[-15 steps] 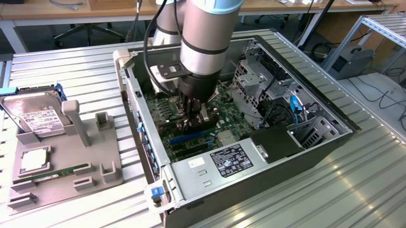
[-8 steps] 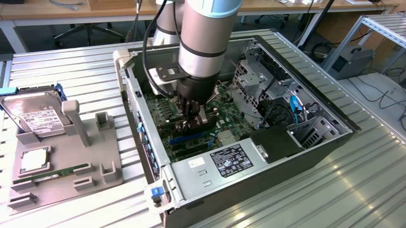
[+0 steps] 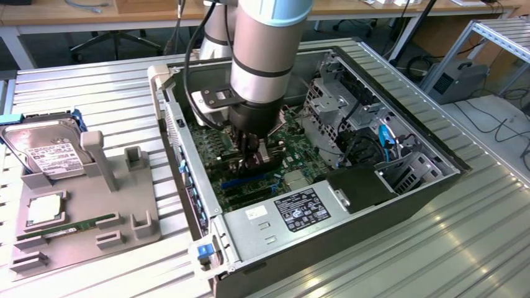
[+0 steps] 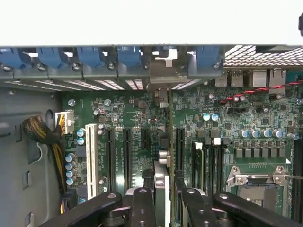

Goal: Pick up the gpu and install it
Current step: 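Insert the gpu into the slot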

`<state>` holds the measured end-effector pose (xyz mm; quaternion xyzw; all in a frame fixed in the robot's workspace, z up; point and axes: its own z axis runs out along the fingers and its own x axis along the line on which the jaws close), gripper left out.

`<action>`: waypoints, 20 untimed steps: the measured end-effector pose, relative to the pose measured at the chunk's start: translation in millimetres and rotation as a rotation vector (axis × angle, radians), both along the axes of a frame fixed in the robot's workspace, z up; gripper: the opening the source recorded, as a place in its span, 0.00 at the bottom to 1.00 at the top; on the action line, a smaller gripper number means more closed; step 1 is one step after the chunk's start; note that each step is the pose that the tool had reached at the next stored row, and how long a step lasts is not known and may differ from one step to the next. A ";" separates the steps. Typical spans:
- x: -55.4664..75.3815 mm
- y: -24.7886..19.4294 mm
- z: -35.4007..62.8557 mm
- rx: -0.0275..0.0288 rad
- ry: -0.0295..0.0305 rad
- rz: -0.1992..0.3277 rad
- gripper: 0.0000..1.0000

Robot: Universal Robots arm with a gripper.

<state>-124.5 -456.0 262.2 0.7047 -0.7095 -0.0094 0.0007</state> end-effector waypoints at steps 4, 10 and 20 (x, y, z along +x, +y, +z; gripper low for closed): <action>-0.5 0.0 -0.2 0.0003 -0.0001 0.000 0.27; -0.5 0.1 1.3 0.0008 -0.0005 0.000 0.27; -0.5 0.3 2.6 0.0003 -0.0002 -0.012 0.27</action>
